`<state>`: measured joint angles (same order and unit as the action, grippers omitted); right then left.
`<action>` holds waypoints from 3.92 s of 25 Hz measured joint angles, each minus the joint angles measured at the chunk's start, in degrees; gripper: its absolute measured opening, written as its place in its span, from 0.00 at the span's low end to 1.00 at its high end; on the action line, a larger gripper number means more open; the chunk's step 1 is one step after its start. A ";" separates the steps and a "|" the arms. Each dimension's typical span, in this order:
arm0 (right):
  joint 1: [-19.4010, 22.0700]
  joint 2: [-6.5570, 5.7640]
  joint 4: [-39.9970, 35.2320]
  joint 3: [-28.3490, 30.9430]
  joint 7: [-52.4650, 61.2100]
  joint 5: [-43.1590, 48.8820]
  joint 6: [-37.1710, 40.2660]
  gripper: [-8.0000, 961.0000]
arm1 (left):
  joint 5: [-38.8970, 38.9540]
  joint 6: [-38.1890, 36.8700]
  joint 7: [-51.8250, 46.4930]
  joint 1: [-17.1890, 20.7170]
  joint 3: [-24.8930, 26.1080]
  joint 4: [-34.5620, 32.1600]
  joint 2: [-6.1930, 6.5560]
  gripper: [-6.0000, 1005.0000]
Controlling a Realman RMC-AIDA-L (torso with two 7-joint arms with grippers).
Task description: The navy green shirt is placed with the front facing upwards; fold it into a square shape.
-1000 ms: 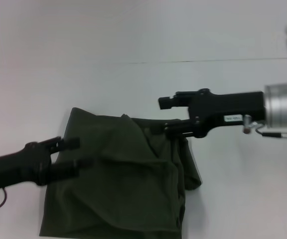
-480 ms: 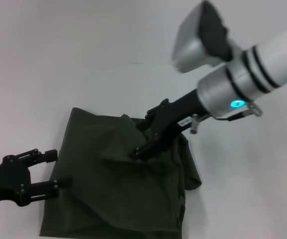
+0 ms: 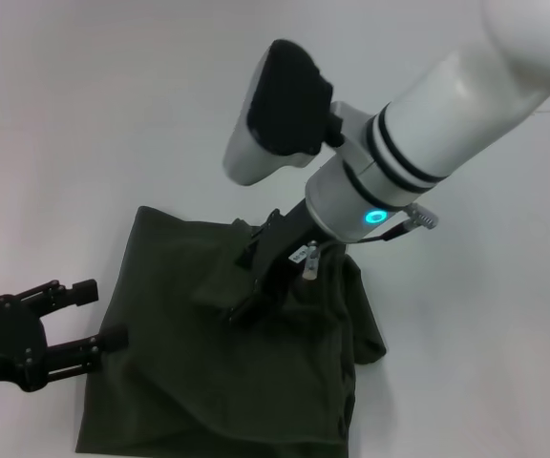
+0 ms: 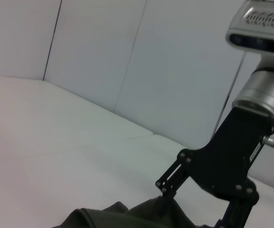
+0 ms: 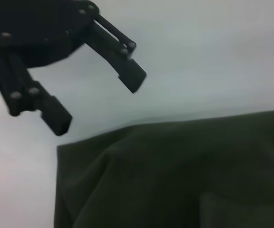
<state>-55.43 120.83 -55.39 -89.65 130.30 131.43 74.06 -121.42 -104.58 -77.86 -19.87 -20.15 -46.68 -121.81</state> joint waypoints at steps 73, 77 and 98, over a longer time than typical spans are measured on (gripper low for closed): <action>-4.14 -0.32 9.07 -9.49 11.07 -0.82 -10.88 0.03 | 0.14 2.06 0.43 -2.47 -0.33 -1.40 -0.53 0.84; -0.93 -0.54 7.11 -3.53 12.46 -0.74 -11.18 0.03 | 0.14 1.79 0.31 -2.37 -0.20 -1.37 -0.61 0.84; 21.11 -0.90 3.15 16.58 5.03 -18.01 -13.41 0.03 | 9.48 -0.64 0.76 -0.49 0.38 4.33 -1.09 0.84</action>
<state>-34.32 119.93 -52.24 -73.07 135.33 113.42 60.65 -111.94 -105.22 -77.10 -20.36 -19.77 -42.35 -122.90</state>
